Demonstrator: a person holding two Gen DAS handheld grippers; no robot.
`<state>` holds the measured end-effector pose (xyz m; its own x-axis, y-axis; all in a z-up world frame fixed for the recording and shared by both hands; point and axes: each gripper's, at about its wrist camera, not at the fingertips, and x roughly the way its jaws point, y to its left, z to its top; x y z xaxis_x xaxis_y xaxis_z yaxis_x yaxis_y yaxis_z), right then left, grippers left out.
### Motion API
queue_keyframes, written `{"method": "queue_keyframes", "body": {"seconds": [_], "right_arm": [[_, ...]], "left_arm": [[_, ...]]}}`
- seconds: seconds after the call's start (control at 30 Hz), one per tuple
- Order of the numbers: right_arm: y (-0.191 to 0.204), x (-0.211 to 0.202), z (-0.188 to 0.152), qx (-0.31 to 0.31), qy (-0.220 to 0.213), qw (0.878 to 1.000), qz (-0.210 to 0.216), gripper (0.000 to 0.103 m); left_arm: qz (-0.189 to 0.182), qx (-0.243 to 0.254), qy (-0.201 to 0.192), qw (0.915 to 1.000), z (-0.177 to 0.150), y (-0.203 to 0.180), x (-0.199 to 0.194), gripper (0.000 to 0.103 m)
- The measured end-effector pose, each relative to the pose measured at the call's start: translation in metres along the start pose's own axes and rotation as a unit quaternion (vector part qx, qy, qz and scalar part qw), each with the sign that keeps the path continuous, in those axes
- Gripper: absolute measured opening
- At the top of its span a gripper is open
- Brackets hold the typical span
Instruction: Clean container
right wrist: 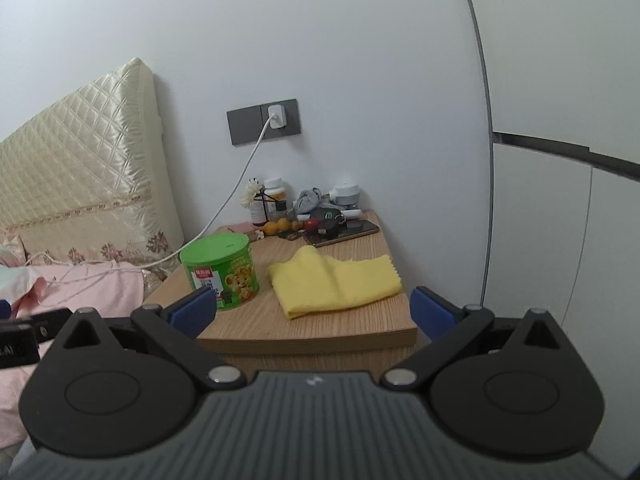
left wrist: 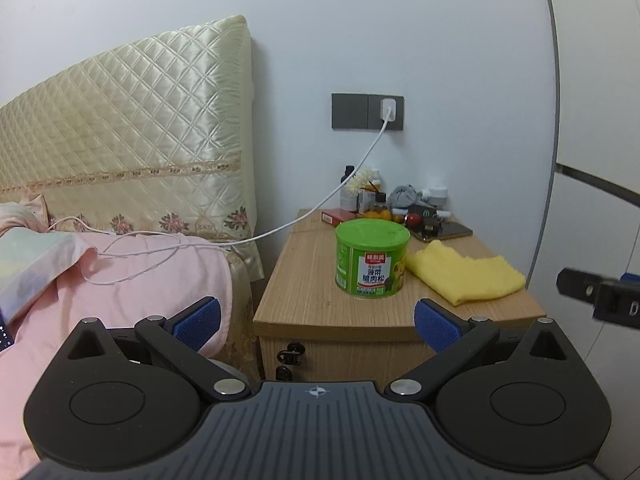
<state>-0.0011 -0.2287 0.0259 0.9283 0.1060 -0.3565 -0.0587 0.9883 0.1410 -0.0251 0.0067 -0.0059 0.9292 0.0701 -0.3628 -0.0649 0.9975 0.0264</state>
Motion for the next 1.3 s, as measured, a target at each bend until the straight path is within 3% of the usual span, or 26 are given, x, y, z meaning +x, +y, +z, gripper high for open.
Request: {"method": "queue_keyframes", "body": {"seconds": [0.43, 0.9, 1.3], "right_arm": [[0.007, -0.006, 0.003, -0.011, -0.013, 1.000, 0.021, 0.103], [0.006, -0.002, 0.005, -0.011, -0.025, 1.000, 0.004, 0.103], [0.003, 0.031, -0.005, -0.008, -0.002, 1.000, -0.003, 0.103]], "left_arm": [[-0.029, -0.001, -0.013, 0.9995, -0.003, 0.002, -0.005, 0.103], [-0.081, -0.030, -0.019, 0.9961, 0.006, 0.011, -0.001, 0.103], [-0.094, -0.026, 0.004, 0.9952, 0.009, 0.009, 0.035, 0.103]]}}
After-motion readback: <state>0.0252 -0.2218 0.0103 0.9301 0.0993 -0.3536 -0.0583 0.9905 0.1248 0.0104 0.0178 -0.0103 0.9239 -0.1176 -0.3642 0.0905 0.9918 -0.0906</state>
